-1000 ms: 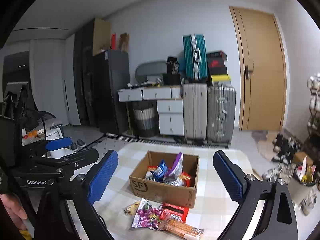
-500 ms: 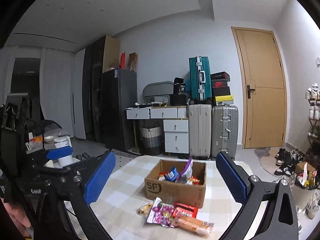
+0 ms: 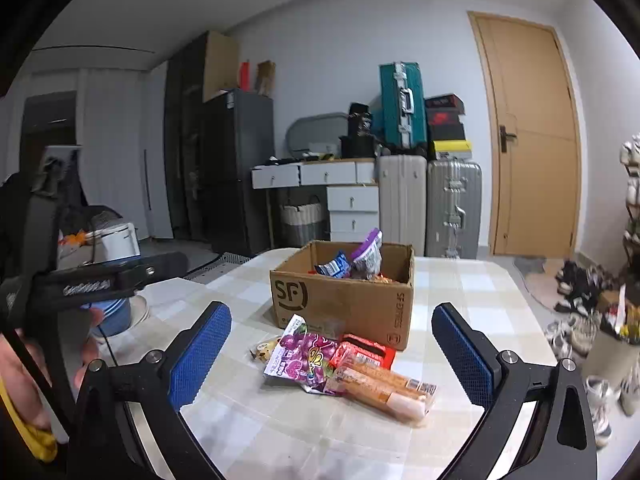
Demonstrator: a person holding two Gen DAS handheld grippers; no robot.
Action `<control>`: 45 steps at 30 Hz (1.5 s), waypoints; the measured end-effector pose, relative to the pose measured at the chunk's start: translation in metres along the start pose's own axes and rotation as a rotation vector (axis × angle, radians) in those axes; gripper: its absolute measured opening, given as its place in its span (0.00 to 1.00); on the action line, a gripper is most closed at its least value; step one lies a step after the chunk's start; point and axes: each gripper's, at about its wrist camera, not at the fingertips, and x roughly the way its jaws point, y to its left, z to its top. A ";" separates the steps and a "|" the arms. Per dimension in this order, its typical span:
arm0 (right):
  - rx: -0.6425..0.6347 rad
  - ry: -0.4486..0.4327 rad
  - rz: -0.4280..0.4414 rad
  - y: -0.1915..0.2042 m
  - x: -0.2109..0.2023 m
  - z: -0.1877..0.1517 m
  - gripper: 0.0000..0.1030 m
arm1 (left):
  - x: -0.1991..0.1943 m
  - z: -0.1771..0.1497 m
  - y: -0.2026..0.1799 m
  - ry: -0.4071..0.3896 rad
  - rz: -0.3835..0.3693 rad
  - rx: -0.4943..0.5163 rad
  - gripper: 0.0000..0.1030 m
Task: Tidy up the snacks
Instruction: 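Withdraw both grippers from the box back toward the remaining snacks, then grasp the long bread pack with the right gripper while the left gripper grasps the grape bag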
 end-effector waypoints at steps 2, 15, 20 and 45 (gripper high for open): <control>-0.016 0.009 -0.002 -0.001 0.002 -0.001 0.99 | 0.010 0.002 0.001 0.021 -0.011 -0.013 0.99; 0.115 0.031 0.056 -0.037 -0.006 0.006 0.99 | 0.030 -0.009 -0.008 0.087 -0.020 0.011 0.99; 0.181 0.097 0.017 -0.056 0.007 -0.001 0.99 | 0.042 -0.013 -0.005 0.128 -0.012 -0.002 0.99; -0.043 0.677 0.062 -0.066 0.173 -0.065 0.70 | 0.154 -0.024 0.010 0.335 -0.096 -0.087 0.99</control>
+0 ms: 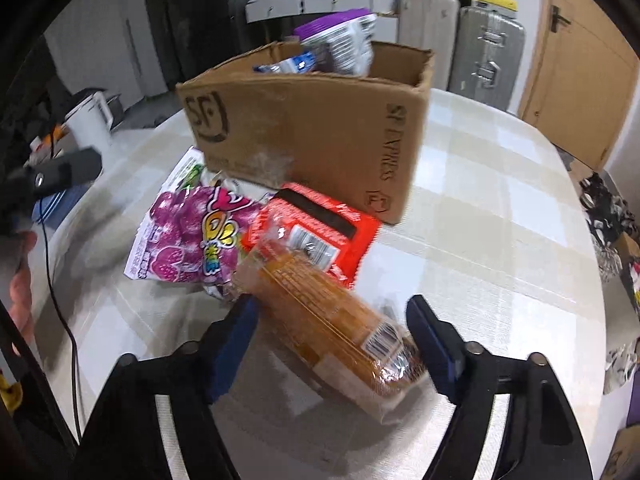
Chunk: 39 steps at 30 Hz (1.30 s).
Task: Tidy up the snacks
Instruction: 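Grasp the long bread pack with the right gripper while the left gripper grasps the grape bag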
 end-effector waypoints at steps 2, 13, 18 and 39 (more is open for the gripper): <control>0.002 0.009 0.003 0.000 0.003 0.001 0.66 | 0.002 0.000 0.001 0.006 -0.003 -0.002 0.99; 0.059 0.057 0.086 -0.002 -0.002 -0.015 0.45 | 0.006 -0.005 -0.005 0.019 0.003 0.020 0.99; 0.040 0.056 0.057 0.005 -0.007 -0.024 0.45 | 0.003 -0.006 0.002 0.016 0.009 0.006 0.99; 0.129 -0.002 0.075 0.017 -0.044 -0.031 0.37 | 0.042 -0.013 -0.035 0.123 -0.049 0.019 0.99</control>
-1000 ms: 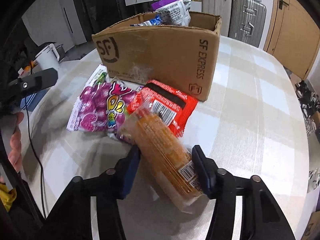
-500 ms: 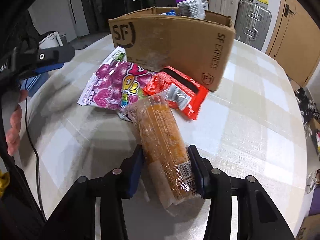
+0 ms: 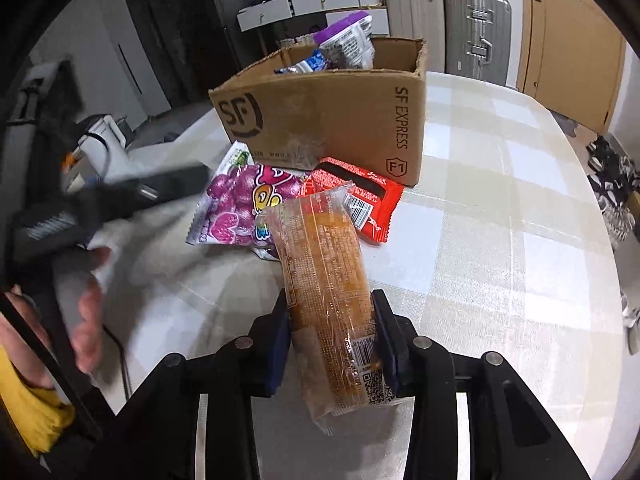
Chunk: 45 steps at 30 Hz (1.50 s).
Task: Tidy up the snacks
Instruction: 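Grasp the long bread pack with the right gripper while the left gripper grasps the grape bag, then carry the bread pack and grape bag over the box with both grippers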
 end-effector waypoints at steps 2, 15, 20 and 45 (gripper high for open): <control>0.007 -0.007 -0.003 -0.001 -0.003 -0.001 0.37 | 0.011 -0.001 -0.007 0.022 0.011 0.007 0.99; 0.072 -0.006 0.011 -0.025 -0.003 -0.007 0.37 | 0.027 -0.008 -0.042 0.019 0.161 0.153 0.23; 0.060 -0.010 0.013 -0.023 0.000 -0.005 0.37 | 0.019 -0.007 -0.040 0.010 0.091 0.146 0.20; 0.145 -0.199 0.170 0.000 -0.042 -0.004 0.37 | -0.121 -0.032 -0.011 -0.119 -0.009 0.129 0.20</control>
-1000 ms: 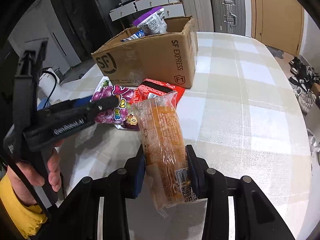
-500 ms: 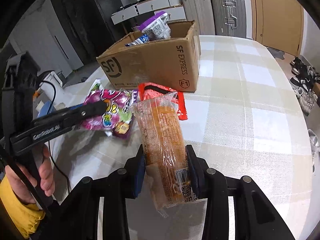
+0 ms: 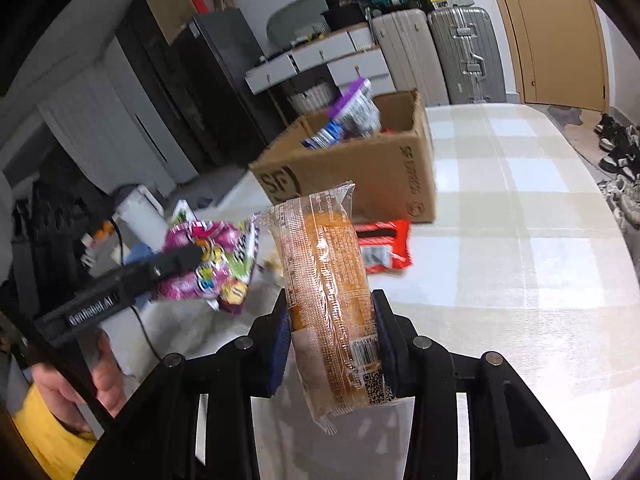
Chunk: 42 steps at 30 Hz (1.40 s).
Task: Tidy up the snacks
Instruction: 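Carry the bread pack and grape bag over the box with both grippers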
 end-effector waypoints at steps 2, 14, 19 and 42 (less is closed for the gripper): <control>-0.005 -0.014 0.018 0.006 -0.003 -0.001 0.37 | -0.011 -0.003 -0.001 0.004 0.000 -0.004 0.20; 0.014 -0.089 0.061 0.037 -0.031 -0.004 0.37 | -0.098 -0.005 0.014 -0.127 0.042 -0.048 0.21; 0.064 -0.108 0.084 0.036 -0.040 0.017 0.37 | -0.116 0.002 0.035 -0.118 -0.009 -0.116 0.21; 0.047 -0.075 -0.160 -0.025 0.035 0.191 0.37 | 0.021 0.182 0.030 -0.019 0.048 -0.006 0.21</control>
